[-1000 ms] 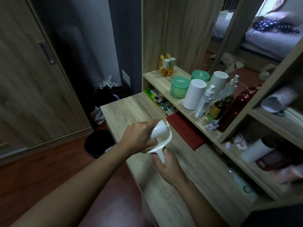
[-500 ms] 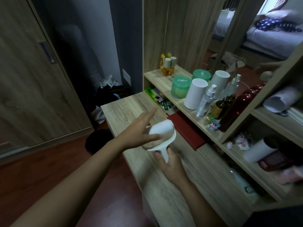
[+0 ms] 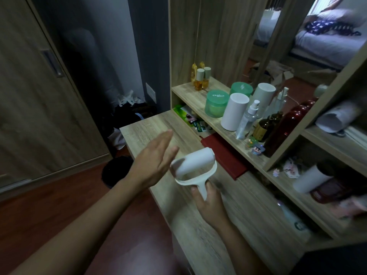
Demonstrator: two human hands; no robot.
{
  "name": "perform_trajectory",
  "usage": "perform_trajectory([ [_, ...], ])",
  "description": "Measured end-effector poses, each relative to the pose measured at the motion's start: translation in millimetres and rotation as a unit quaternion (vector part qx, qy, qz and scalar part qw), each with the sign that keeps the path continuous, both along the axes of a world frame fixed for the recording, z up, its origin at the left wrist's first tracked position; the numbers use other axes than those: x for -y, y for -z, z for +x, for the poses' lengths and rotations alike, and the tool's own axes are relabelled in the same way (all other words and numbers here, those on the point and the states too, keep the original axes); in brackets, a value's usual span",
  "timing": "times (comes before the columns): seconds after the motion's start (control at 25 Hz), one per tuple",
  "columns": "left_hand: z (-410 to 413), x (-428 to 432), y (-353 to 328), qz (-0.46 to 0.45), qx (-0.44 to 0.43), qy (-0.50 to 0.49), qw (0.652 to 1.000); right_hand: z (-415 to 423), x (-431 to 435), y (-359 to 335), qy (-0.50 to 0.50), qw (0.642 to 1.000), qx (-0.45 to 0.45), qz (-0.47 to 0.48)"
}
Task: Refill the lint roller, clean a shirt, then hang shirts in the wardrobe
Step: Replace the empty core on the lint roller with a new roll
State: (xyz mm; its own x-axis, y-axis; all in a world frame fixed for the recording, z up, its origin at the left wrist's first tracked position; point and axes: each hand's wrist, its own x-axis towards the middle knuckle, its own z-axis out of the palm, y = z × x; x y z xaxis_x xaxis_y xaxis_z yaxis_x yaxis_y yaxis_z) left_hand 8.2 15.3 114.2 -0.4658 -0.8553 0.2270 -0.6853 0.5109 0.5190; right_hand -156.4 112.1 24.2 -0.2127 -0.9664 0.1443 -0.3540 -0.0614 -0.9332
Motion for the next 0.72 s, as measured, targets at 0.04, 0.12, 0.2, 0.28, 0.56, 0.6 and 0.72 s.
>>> perform_trajectory([
  [0.04,-3,-5,-2,-0.011,0.007,0.037,0.999,0,0,0,0.004,1.000,0.002,0.001],
  [0.12,-8,-15,2,-0.113,0.055,0.129,0.984,0,0,0,-0.004,1.000,0.000,0.003],
  [0.2,-9,-14,13,-0.226,0.104,0.204,0.947,0,1,2,-0.009,1.000,-0.003,0.006],
  [0.28,-9,-10,18,-0.228,0.122,0.196,0.946,-1,1,1,-0.009,1.000,-0.001,0.004],
  [0.56,-4,-6,6,-0.002,-0.081,0.054,0.995,1,-3,1,0.008,1.000,0.005,0.009],
  [0.6,-5,-8,6,-0.014,-0.070,0.091,0.993,2,-1,1,0.005,1.000,0.005,0.013],
  [0.72,-1,-4,15,-0.060,-0.042,0.108,0.991,11,11,1,-0.011,1.000,0.007,0.017],
])
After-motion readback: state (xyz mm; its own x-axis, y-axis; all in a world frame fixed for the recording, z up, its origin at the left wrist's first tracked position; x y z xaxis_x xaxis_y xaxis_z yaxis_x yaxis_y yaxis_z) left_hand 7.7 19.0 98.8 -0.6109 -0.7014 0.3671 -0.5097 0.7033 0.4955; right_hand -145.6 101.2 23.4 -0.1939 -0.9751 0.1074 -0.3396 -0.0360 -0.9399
